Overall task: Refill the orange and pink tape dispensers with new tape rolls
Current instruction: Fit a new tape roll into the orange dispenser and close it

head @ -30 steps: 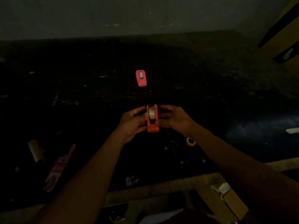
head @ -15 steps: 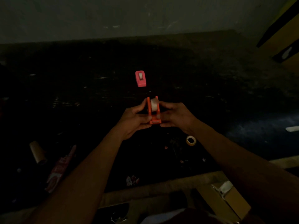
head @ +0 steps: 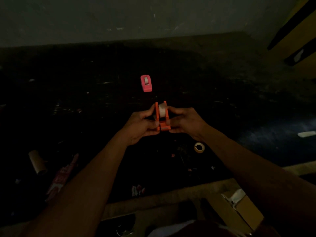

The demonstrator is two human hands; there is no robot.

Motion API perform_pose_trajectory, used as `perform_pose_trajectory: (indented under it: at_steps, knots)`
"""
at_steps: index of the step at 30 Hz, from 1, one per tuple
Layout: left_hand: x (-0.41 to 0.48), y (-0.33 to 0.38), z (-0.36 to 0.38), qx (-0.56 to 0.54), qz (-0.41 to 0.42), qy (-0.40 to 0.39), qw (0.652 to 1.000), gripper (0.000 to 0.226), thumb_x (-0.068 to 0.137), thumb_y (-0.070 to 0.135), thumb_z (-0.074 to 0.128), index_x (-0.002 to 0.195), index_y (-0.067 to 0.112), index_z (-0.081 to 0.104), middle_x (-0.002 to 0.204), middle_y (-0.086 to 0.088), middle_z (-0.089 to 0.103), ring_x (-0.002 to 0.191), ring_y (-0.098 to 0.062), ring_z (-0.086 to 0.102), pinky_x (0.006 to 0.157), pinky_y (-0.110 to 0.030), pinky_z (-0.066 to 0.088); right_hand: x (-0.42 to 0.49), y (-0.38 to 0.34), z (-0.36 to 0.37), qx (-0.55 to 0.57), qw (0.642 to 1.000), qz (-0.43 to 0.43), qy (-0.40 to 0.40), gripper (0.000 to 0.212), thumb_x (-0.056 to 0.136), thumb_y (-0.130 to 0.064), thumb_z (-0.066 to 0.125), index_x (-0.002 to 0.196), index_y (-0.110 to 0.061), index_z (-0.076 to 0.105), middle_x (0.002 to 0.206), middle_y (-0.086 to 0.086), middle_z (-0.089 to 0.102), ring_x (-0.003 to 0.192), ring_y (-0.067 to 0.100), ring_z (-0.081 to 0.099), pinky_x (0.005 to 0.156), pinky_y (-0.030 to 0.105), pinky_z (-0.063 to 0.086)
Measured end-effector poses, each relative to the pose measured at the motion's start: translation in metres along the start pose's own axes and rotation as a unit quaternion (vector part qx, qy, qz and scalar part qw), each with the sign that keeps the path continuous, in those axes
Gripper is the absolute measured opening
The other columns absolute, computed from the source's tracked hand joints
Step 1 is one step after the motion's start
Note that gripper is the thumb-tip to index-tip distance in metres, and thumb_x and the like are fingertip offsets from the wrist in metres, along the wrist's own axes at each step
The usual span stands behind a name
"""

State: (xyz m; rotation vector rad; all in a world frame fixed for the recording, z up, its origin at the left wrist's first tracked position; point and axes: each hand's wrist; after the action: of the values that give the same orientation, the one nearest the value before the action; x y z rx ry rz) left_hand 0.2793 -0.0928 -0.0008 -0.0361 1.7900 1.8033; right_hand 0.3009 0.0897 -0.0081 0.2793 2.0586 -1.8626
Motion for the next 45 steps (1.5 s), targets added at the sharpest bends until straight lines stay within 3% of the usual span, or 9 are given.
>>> perform_pose_trajectory:
  at_steps: [6, 11, 16, 28, 34, 36, 40, 43, 45]
  knots:
    - [-0.002, -0.004, 0.002, -0.016, 0.007, 0.005, 1.0, 0.067, 0.089, -0.008, 0.054, 0.141, 0.033, 0.045, 0.119, -0.012, 0.066, 0.103, -0.025, 0.066, 0.086, -0.038, 0.056, -0.005, 0.0, 0.004, 0.006, 1.0, -0.006, 0.004, 0.055, 0.083, -0.006, 0.068, 0.13, -0.03, 0.054, 0.1, 0.009, 0.072, 0.097, 0.022, 0.07, 0.088, 0.041, 0.057]
    - [-0.004, -0.007, 0.001, -0.018, 0.011, 0.008, 1.0, 0.066, 0.09, -0.008, 0.053, 0.14, 0.034, 0.045, 0.107, -0.006, 0.069, 0.09, -0.017, 0.068, 0.073, -0.029, 0.06, -0.006, 0.0, 0.007, 0.003, 1.0, -0.007, -0.001, 0.054, 0.084, -0.008, 0.067, 0.13, -0.032, 0.054, 0.104, 0.009, 0.071, 0.101, 0.025, 0.069, 0.091, 0.044, 0.055]
    - [-0.009, -0.007, -0.002, -0.023, 0.017, 0.027, 0.999, 0.066, 0.089, -0.01, 0.053, 0.139, 0.033, 0.048, 0.113, -0.008, 0.069, 0.09, -0.018, 0.069, 0.075, -0.033, 0.059, -0.012, -0.004, 0.017, 0.019, 1.0, -0.018, -0.001, 0.051, 0.085, -0.004, 0.065, 0.129, -0.029, 0.056, 0.098, 0.005, 0.07, 0.095, 0.021, 0.068, 0.09, 0.042, 0.055]
    - [-0.006, -0.014, -0.013, 0.026, 0.014, 0.051, 0.998, 0.066, 0.087, -0.011, 0.055, 0.139, 0.03, 0.049, 0.114, -0.009, 0.069, 0.094, -0.021, 0.069, 0.07, -0.029, 0.061, -0.005, 0.005, 0.036, 0.006, 0.999, -0.012, 0.041, 0.054, 0.082, -0.004, 0.067, 0.13, -0.026, 0.056, 0.108, 0.015, 0.071, 0.1, 0.026, 0.069, 0.089, 0.044, 0.056]
    - [0.015, -0.008, 0.002, 0.07, 0.033, 0.045, 0.996, 0.069, 0.085, -0.015, 0.057, 0.134, 0.033, 0.048, 0.1, -0.009, 0.069, 0.086, -0.019, 0.068, 0.066, -0.024, 0.059, 0.012, 0.01, 0.018, -0.021, 0.997, -0.015, 0.071, 0.059, 0.078, -0.01, 0.073, 0.133, -0.024, 0.054, 0.107, 0.012, 0.07, 0.098, 0.024, 0.069, 0.081, 0.038, 0.059]
    - [0.026, -0.005, 0.007, 0.089, 0.045, 0.041, 0.994, 0.068, 0.083, -0.014, 0.06, 0.13, 0.034, 0.05, 0.09, -0.005, 0.069, 0.082, -0.017, 0.068, 0.065, -0.023, 0.06, 0.022, 0.01, 0.009, -0.02, 0.998, -0.013, 0.066, 0.057, 0.078, -0.008, 0.073, 0.13, -0.024, 0.056, 0.106, 0.012, 0.072, 0.098, 0.025, 0.069, 0.085, 0.039, 0.058]
    - [0.05, 0.0, 0.015, 0.119, 0.043, 0.067, 0.99, 0.066, 0.076, -0.007, 0.071, 0.121, 0.038, 0.056, 0.092, -0.008, 0.072, 0.094, -0.027, 0.071, 0.088, -0.045, 0.057, 0.042, 0.01, -0.015, 0.003, 1.0, -0.015, 0.017, 0.055, 0.079, 0.0, 0.07, 0.129, -0.019, 0.057, 0.103, 0.01, 0.072, 0.094, 0.023, 0.07, 0.085, 0.036, 0.058]
    - [0.068, 0.002, 0.019, 0.135, 0.036, 0.083, 0.987, 0.068, 0.071, 0.0, 0.077, 0.127, 0.033, 0.058, 0.102, -0.01, 0.073, 0.1, -0.028, 0.07, 0.094, -0.05, 0.054, 0.053, 0.006, -0.031, 0.008, 1.0, -0.008, -0.007, 0.054, 0.084, 0.004, 0.062, 0.131, -0.021, 0.053, 0.101, 0.007, 0.07, 0.09, 0.016, 0.069, 0.071, 0.02, 0.059]
    - [0.077, 0.002, 0.023, 0.13, 0.027, 0.091, 0.987, 0.073, 0.065, 0.01, 0.08, 0.13, 0.031, 0.057, 0.104, -0.007, 0.074, 0.1, -0.025, 0.07, 0.095, -0.049, 0.053, 0.064, 0.007, -0.041, -0.003, 1.0, -0.006, -0.017, 0.053, 0.085, 0.003, 0.061, 0.131, -0.023, 0.054, 0.1, 0.007, 0.071, 0.091, 0.016, 0.069, 0.072, 0.021, 0.059]
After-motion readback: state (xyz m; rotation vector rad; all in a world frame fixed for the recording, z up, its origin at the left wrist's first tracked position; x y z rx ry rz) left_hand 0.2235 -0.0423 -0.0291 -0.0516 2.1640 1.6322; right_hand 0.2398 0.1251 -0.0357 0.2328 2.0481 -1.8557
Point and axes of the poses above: each hand's wrist, its own x-axis towards the middle knuckle, its own z-axis out of the palm, y = z × x
